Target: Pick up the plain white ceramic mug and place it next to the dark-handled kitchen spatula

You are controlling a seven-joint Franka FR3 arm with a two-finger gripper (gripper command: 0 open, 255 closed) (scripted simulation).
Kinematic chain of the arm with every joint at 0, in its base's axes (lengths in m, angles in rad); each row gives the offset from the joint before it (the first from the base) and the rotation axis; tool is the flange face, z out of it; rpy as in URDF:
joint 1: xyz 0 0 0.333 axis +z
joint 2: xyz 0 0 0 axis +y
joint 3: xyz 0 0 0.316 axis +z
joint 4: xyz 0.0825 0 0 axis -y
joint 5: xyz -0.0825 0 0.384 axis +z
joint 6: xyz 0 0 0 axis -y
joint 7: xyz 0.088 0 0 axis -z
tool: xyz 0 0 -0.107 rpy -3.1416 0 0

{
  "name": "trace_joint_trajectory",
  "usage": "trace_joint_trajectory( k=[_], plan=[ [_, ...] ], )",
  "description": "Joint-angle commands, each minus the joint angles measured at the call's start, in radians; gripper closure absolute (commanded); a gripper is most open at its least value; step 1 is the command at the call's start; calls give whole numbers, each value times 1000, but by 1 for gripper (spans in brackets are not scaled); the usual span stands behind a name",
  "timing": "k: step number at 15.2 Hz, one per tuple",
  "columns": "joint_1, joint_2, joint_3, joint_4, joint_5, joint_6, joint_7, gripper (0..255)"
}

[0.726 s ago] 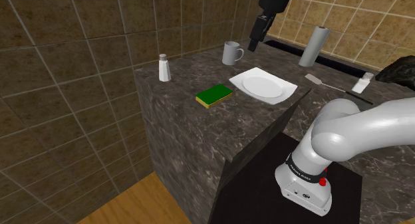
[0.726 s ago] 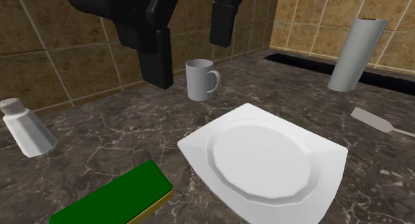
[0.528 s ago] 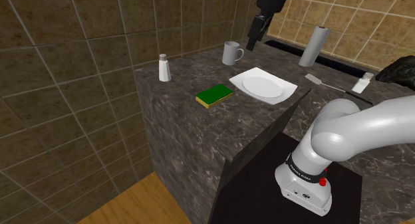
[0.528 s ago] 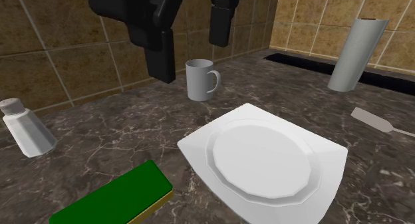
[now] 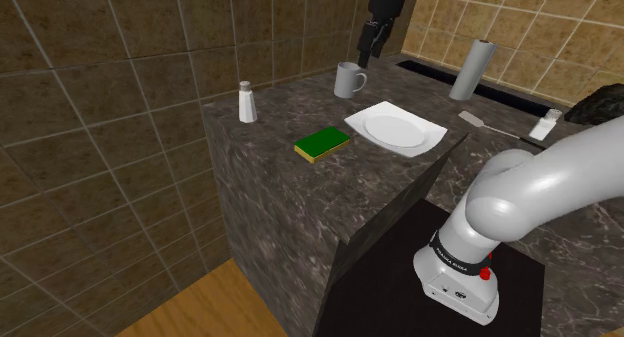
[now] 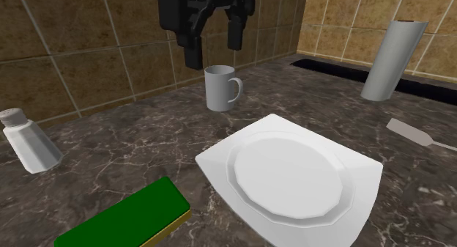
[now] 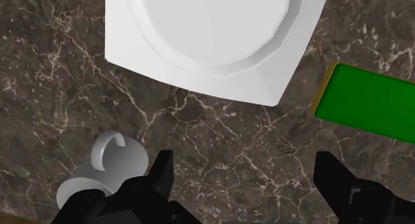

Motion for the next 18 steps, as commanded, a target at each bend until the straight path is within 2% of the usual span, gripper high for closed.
trace_joint_trajectory(
  k=[1,10,18],
  plan=[
    [-11,66,-31,36,-4,17,-28,0],
    [-54,396,-148,287,28,33,-146,0],
    [-125,722,-219,601,112,-22,-253,0]
  ],
)
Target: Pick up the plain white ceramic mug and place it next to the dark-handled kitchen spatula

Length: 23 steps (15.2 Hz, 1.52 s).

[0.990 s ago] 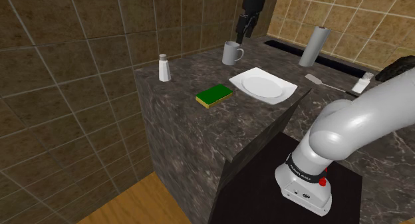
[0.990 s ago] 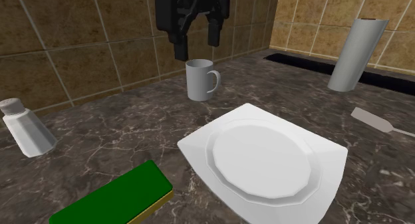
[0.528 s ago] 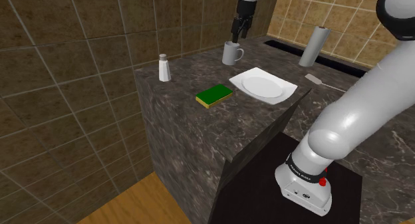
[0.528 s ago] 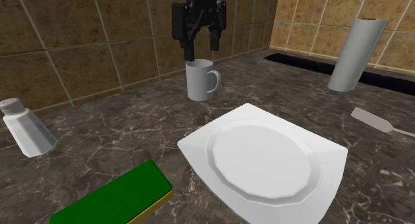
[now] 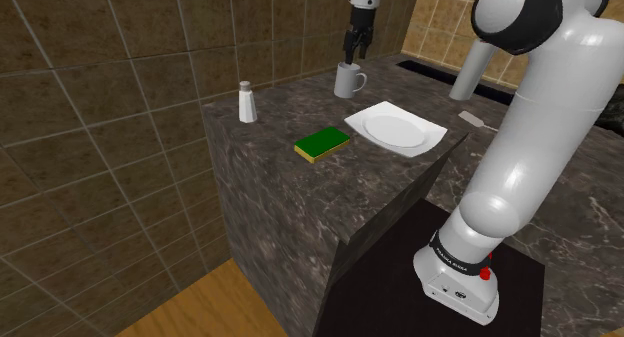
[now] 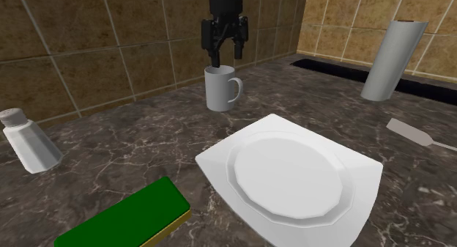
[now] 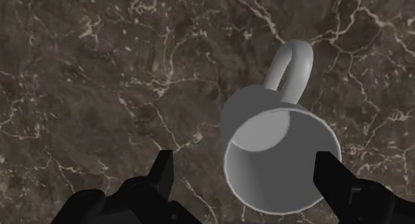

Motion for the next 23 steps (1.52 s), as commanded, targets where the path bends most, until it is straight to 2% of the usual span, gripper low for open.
trace_joint_trajectory(
  k=[1,8,15,16,23],
  plan=[
    [-11,36,-6,26,10,2,-12,0],
    [-8,29,-4,-72,9,93,-11,0],
    [-8,29,-4,-72,9,93,-11,0],
    [-8,29,-4,-72,9,93,-11,255],
    [-8,29,-4,-71,9,93,-11,255]
  ],
)
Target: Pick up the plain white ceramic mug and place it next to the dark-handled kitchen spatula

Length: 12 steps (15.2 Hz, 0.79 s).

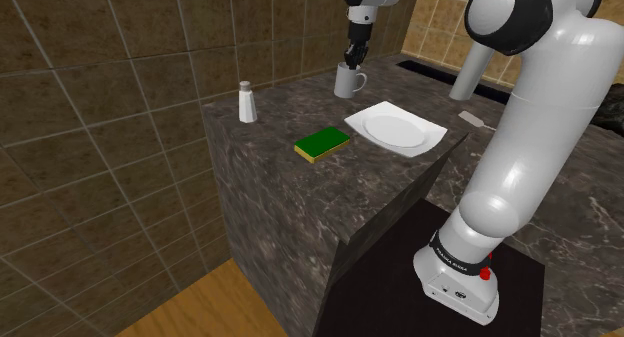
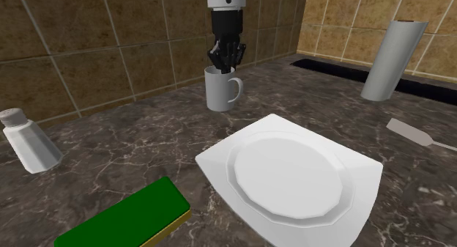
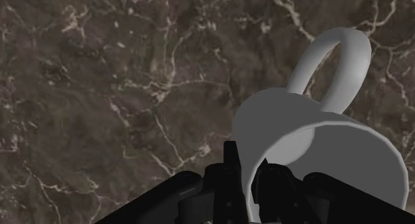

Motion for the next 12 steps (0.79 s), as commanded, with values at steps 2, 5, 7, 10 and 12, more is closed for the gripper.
trace_joint_trajectory(
  k=[2,5,7,10,12],
  plan=[
    [0,0,0,0,0,0,0,255],
    [-1,0,0,40,0,-40,0,255],
    [-2,1,-1,68,0,-68,-1,255],
    [-3,5,-2,114,1,-110,-2,255],
    [-5,9,-2,146,2,-138,-3,255]
  ],
)
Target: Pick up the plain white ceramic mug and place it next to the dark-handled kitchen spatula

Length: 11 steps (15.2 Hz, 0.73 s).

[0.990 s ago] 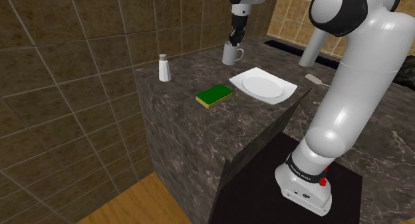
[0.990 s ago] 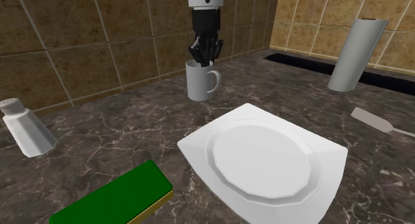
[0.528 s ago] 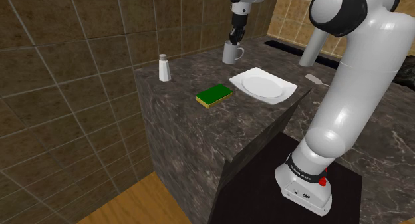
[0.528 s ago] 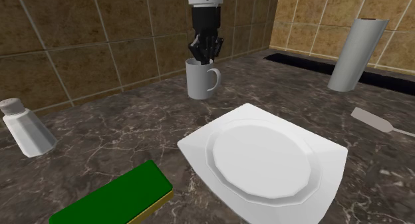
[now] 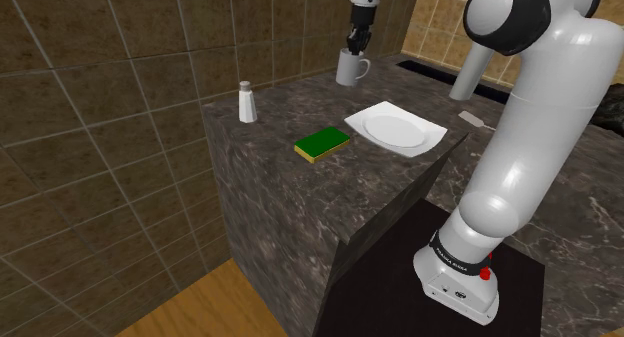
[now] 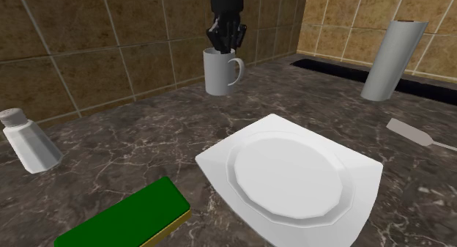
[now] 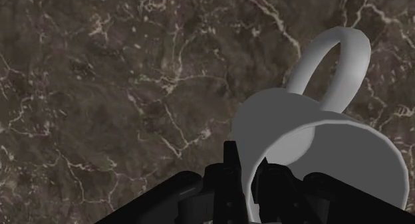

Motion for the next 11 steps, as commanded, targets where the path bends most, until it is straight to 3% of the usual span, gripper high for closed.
trace_joint_trajectory(
  k=[1,11],
  plan=[
    [-2,6,-1,35,2,-30,-2,255],
    [-15,50,-5,231,15,-184,-10,255]
  ],
)
